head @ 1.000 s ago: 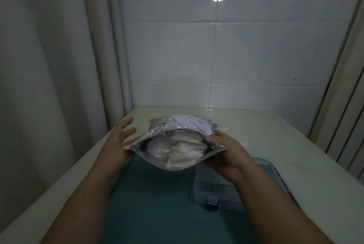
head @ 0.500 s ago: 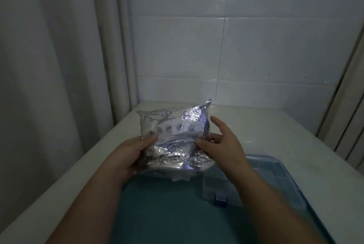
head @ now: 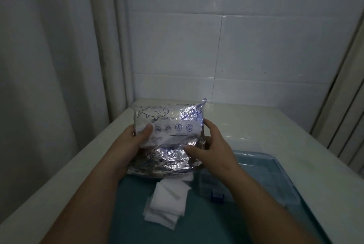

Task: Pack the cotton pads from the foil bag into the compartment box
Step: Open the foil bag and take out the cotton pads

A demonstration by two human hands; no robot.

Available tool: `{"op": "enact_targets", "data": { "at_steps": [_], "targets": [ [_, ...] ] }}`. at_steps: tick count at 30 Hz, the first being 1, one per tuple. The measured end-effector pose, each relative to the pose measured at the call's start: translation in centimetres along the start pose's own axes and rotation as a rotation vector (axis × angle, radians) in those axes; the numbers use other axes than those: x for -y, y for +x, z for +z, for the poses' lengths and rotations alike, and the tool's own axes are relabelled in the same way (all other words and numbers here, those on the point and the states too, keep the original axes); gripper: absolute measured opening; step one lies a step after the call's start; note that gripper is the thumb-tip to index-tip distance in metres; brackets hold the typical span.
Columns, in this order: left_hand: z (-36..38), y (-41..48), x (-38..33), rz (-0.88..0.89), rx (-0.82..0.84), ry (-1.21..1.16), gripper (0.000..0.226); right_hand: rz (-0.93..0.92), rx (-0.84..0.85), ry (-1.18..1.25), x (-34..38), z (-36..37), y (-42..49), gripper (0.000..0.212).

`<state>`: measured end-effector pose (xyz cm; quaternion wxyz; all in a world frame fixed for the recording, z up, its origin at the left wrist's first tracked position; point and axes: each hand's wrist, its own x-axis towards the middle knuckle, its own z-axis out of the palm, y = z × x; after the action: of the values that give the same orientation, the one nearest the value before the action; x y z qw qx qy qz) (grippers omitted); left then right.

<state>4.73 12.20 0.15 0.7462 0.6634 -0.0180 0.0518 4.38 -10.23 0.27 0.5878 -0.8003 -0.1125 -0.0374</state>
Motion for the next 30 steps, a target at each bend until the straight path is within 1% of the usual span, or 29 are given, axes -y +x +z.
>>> {"op": "enact_targets", "data": {
  "at_steps": [2, 5, 7, 8, 9, 11, 12, 13, 15, 17, 19, 22, 24, 26, 27, 28, 29, 30],
  "targets": [
    [0.2, 0.3, -0.1, -0.013, -0.049, -0.095, 0.045, -0.026, -0.048, -0.019, 0.0, 0.1, 0.1, 0.084],
    [0.2, 0.5, 0.0, -0.015, -0.105, -0.193, 0.034, -0.047, -0.102, -0.088, -0.1, 0.2, 0.3, 0.068],
    [0.4, 0.5, 0.0, -0.019, -0.130, -0.215, 0.031, -0.037, -0.067, -0.100, 0.0, 0.3, 0.2, 0.057],
    [0.4, 0.6, 0.1, -0.021, -0.152, -0.225, 0.026, -0.026, -0.043, -0.094, 0.0, 0.4, 0.1, 0.055],
    [0.5, 0.6, 0.2, -0.020, -0.181, -0.228, 0.021, -0.012, -0.025, -0.082, 0.1, 0.5, 0.1, 0.058],
    [0.7, 0.8, 0.3, -0.007, -0.239, -0.208, 0.016, 0.004, -0.025, -0.054, 0.3, 0.6, 0.1, 0.072],
    [0.9, 0.8, 0.3, 0.011, -0.262, -0.188, 0.016, 0.014, -0.038, -0.044, 0.3, 0.6, 0.1, 0.075],
    [1.1, 0.7, 0.3, 0.039, -0.289, -0.154, 0.015, 0.023, -0.054, -0.048, 0.3, 0.6, 0.2, 0.071],
    [1.6, 0.5, 0.2, 0.112, -0.367, -0.034, 0.012, 0.027, -0.085, -0.087, 0.4, 0.7, 0.3, 0.055],
    [2.0, 0.3, 0.0, 0.169, -0.408, 0.055, 0.013, 0.010, -0.123, -0.087, 0.4, 0.9, 0.5, 0.051],
    [2.2, 0.2, -0.1, 0.167, -0.365, 0.018, 0.014, -0.009, -0.167, -0.077, 0.5, 1.0, 0.6, 0.042],
    [1.7, 0.4, -0.1, 0.095, -0.191, -0.023, 0.020, -0.004, -0.234, -0.061, 0.5, 1.0, 0.7, 0.032],
    [1.1, 0.5, 0.1, -0.004, -0.062, -0.061, 0.038, 0.002, -0.259, -0.060, 0.4, 0.9, 0.7, 0.035],
    [0.7, 0.5, 0.4, -0.083, 0.002, -0.044, 0.053, -0.007, -0.255, -0.070, 0.5, 0.9, 0.5, 0.037],
    [0.6, 0.5, 0.5, -0.092, -0.024, -0.015, 0.053, -0.014, -0.237, -0.079, 0.6, 0.8, 0.4, 0.035],
    [0.6, 0.7, 0.7, -0.080, -0.093, 0.009, 0.045, -0.018, -0.210, -0.073, 0.8, 0.8, 0.2, 0.032],
    [0.8, 0.7, 0.7, -0.059, -0.167, 0.019, 0.033, -0.007, -0.174, -0.059, 0.9, 0.8, 0.1, 0.030],
    [0.9, 0.7, 0.8, -0.037, -0.227, 0.020, 0.021, 0.018, -0.138, -0.045, 1.0, 0.7, 0.0, 0.036]
  ]
}}
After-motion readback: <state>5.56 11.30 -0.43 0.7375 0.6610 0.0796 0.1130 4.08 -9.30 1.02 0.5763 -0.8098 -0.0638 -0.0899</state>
